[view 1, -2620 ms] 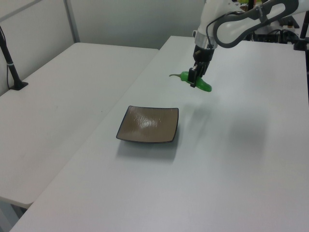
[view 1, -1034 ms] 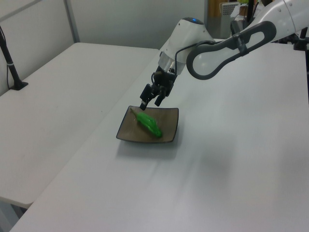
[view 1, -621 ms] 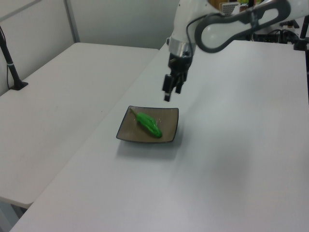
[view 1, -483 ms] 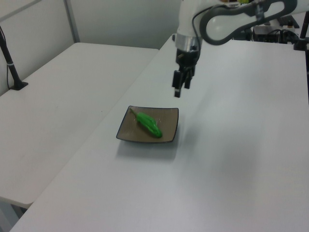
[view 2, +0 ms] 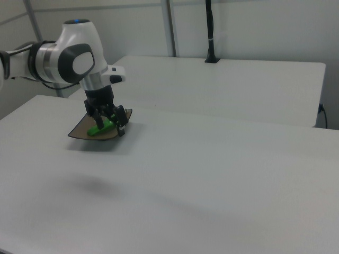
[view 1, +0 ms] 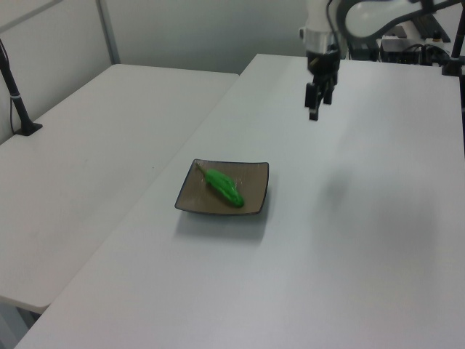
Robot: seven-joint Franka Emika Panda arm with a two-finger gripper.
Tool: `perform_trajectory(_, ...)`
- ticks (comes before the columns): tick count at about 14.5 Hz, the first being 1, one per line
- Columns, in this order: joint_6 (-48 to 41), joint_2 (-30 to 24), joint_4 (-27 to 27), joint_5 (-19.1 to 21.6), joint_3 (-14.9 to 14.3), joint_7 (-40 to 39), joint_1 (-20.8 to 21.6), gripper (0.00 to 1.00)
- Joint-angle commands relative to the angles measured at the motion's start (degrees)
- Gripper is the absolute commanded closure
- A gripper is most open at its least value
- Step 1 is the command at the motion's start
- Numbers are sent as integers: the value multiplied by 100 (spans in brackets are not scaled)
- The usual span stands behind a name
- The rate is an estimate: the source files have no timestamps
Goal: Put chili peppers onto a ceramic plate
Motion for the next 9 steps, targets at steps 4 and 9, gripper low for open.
perform_trajectory(4, -179, -1132, -641, 32, -104, -124, -234, 0)
perform_trajectory(9, -563, -712, 42, 251, -192, -441, -409, 0)
